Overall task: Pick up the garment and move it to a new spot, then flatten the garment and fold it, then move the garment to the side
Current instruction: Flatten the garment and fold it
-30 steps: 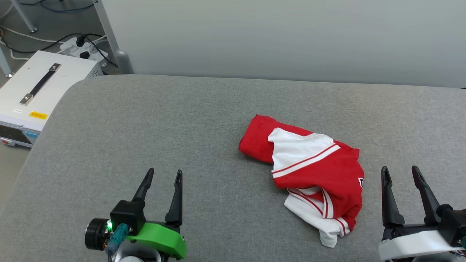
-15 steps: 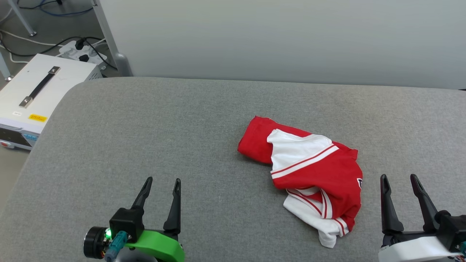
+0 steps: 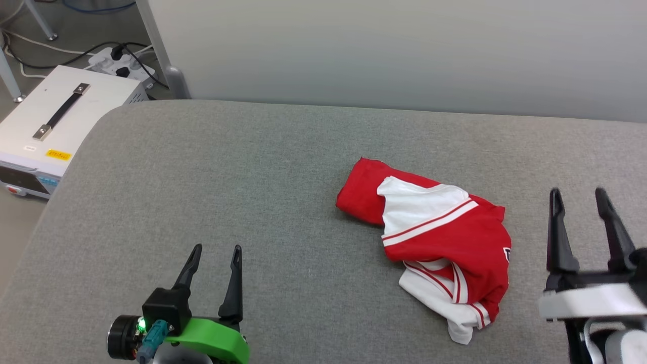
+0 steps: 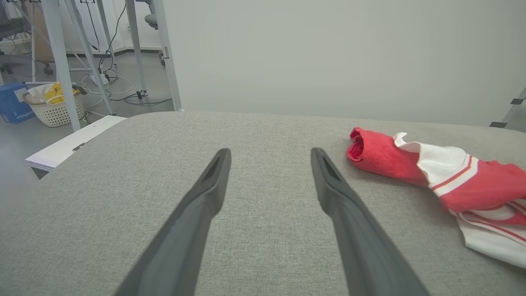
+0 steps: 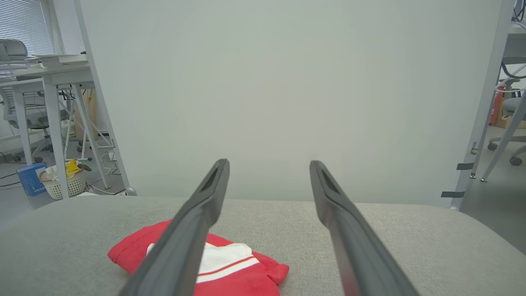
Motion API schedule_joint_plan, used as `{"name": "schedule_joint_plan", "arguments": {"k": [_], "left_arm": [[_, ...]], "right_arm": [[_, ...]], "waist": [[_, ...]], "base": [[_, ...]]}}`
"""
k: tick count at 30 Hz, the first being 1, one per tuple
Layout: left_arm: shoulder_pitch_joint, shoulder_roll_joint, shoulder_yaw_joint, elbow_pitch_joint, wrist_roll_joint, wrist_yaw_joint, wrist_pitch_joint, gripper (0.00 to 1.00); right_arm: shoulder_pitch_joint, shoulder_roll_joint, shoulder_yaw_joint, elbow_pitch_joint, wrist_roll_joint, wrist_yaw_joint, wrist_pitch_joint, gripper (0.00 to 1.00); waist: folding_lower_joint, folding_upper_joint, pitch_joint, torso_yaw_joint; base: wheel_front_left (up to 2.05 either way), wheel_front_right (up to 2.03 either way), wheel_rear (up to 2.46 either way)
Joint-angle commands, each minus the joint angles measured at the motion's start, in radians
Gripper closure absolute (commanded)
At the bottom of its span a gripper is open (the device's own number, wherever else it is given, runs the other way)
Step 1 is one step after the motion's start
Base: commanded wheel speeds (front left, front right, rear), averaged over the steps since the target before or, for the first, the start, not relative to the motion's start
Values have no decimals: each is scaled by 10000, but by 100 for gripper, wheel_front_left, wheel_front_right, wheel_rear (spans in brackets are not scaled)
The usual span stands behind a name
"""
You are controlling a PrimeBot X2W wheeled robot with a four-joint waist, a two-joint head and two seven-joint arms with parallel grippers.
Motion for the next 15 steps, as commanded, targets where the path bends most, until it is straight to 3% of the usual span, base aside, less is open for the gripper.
{"name": "schedule_joint_plan", "arguments": {"k": [1, 5, 9, 12, 15], "left_arm": [[-60, -66, 51, -37, 16, -75, -59, 0], [-223, -73, 108, -81, 5, -92, -59, 0], [-447, -77, 159, -114, -39, -96, -59, 0], [-623, -79, 121, -133, -138, -82, -59, 0], [-800, -79, 35, -146, -225, -64, -59, 0]], "right_arm": [[-597, -18, 44, -147, -243, -9, -61, 0], [-1826, -530, 493, -8, -385, -9, -61, 0], [-3202, -1729, 1647, 1112, -213, -9, -61, 0], [-4424, -2809, 3062, 2380, 276, -9, 48, 0], [-5657, -3834, 4774, 3223, 1170, -9, 1048, 0]], "waist": [[0, 0, 179, 86], [0, 0, 471, 188], [0, 0, 804, 311], [0, 0, 1062, 420], [0, 0, 1319, 536]], "base": [[0, 0, 0], [0, 0, 0], [0, 0, 0], [0, 0, 0], [0, 0, 0]]}}
